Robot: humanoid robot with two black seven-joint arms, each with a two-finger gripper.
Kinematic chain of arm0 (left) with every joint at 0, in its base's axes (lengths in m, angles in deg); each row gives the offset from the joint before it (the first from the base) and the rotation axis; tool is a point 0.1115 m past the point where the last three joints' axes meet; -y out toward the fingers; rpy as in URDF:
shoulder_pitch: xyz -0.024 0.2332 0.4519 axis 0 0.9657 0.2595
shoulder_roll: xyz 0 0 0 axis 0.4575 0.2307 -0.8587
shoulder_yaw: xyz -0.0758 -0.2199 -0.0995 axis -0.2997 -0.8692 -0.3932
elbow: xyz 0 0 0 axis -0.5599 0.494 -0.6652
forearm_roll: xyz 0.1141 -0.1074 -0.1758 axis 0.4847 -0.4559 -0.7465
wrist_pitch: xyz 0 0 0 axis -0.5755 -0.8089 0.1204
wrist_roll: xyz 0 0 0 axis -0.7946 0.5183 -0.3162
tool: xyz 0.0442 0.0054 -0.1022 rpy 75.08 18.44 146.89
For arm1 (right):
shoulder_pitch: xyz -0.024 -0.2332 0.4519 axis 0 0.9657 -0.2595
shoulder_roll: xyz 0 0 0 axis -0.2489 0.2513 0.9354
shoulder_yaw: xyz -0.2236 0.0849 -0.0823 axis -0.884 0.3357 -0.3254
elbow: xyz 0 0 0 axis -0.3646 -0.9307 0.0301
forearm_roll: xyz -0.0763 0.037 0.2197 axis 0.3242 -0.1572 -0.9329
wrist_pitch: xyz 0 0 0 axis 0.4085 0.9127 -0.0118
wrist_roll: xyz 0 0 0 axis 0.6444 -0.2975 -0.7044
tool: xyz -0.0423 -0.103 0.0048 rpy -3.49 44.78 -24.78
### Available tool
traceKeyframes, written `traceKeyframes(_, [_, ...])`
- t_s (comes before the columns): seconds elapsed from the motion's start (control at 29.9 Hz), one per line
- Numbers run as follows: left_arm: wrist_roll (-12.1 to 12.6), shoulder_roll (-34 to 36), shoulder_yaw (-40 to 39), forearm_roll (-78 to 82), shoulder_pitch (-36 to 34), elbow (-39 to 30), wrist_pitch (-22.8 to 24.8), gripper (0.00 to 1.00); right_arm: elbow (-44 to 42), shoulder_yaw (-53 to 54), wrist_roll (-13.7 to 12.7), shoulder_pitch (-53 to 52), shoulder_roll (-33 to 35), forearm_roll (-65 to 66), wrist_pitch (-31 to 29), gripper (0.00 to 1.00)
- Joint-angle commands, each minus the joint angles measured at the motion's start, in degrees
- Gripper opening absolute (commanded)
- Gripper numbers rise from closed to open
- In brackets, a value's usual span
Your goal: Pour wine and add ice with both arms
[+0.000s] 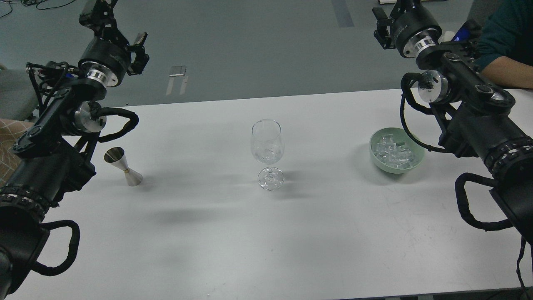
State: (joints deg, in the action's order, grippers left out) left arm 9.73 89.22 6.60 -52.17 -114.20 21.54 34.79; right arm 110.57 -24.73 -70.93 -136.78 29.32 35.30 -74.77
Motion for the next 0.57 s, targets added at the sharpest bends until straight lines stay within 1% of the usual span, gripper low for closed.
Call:
traceKeyframes(0.0, [0.3,-1.5,0.1,-0.6,0.0,-0.4,0.7,0.98,0.1,0.3,0.0,0.7,-0.9,-0.2,0.1,1.00])
traceKeyframes(0.1, [0.3,-2.9,0.3,-0.5,0.2,-0.3,1.2,0.98,0.0,1.2,0.0,0.9,-1.2,-4.0,0.8,1.00])
traceKeyframes(0.27, [0.3,-2.8,0.3,-0.6,0.0,-0.3,1.1,0.99,-0.5,0.9,-0.1,0.9,-1.2,-13.0,0.8,1.00])
traceKeyframes(0.4, [0.3,-2.8,0.3,-0.6,0.0,-0.3,1.9,0.99,-0.6,0.7,-0.3,1.2,-1.2,-14.5,0.4,1.00])
traceKeyframes(0.53, [0.3,-2.7,0.1,-0.7,0.0,-0.4,5.4,0.99,-0.4,1.1,-0.3,2.0,-1.2,-15.6,0.2,1.00])
